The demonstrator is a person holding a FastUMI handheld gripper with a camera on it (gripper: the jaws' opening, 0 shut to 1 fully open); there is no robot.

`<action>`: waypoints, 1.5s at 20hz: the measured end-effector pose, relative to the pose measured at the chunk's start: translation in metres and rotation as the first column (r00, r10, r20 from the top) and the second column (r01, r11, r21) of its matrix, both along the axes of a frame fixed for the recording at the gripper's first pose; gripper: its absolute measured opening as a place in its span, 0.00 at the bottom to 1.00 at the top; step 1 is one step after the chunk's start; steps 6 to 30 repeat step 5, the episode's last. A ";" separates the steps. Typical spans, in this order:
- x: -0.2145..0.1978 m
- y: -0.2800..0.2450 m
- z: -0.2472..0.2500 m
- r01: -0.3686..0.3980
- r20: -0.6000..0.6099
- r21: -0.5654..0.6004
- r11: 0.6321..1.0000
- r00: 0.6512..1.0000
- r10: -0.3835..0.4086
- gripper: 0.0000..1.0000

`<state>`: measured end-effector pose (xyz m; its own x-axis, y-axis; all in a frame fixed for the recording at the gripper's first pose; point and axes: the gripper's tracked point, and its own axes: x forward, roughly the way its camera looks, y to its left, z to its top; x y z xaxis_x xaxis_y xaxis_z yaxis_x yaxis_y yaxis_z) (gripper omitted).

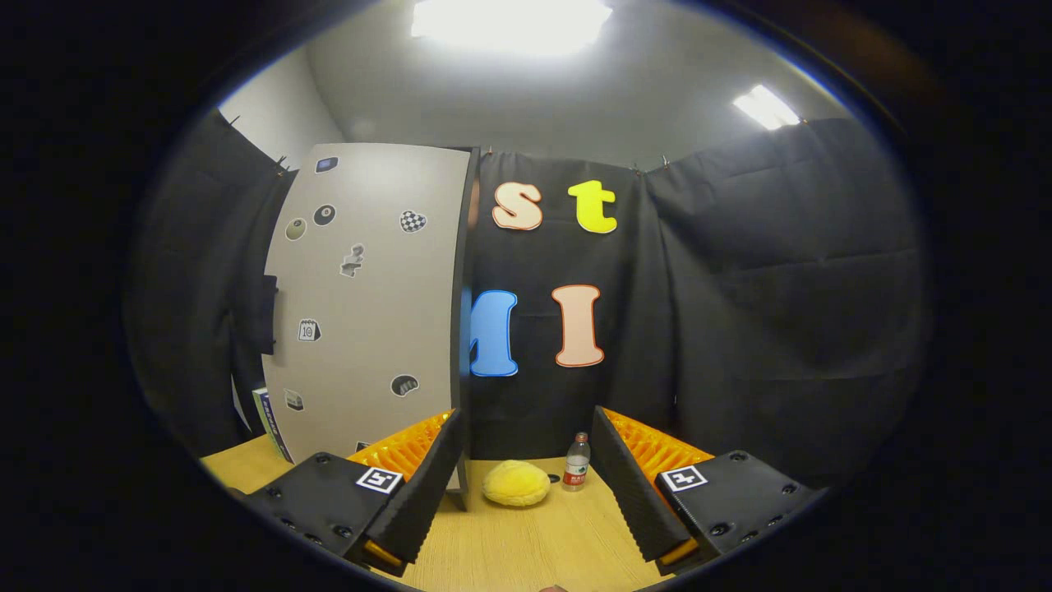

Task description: Open the shoe cabinet door, grab the shoes and put them into the shoe cabinet, then close the shoe cabinet door.

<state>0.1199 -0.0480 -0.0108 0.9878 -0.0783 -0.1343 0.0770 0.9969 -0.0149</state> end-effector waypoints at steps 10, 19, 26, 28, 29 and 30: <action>-0.004 -0.003 0.008 0.003 0.031 -0.006 1.000 1.000 -0.003 0.98; -0.004 -0.003 0.008 0.003 0.031 -0.006 1.000 1.000 -0.003 0.98; -0.004 -0.003 0.008 0.003 0.031 -0.006 1.000 1.000 -0.003 0.98; -0.004 -0.003 0.008 0.003 0.031 -0.006 1.000 1.000 -0.003 0.98; -0.004 -0.003 0.008 0.003 0.031 -0.006 1.000 1.000 -0.003 0.98; -0.004 -0.003 0.008 0.003 0.031 -0.006 1.000 1.000 -0.003 0.98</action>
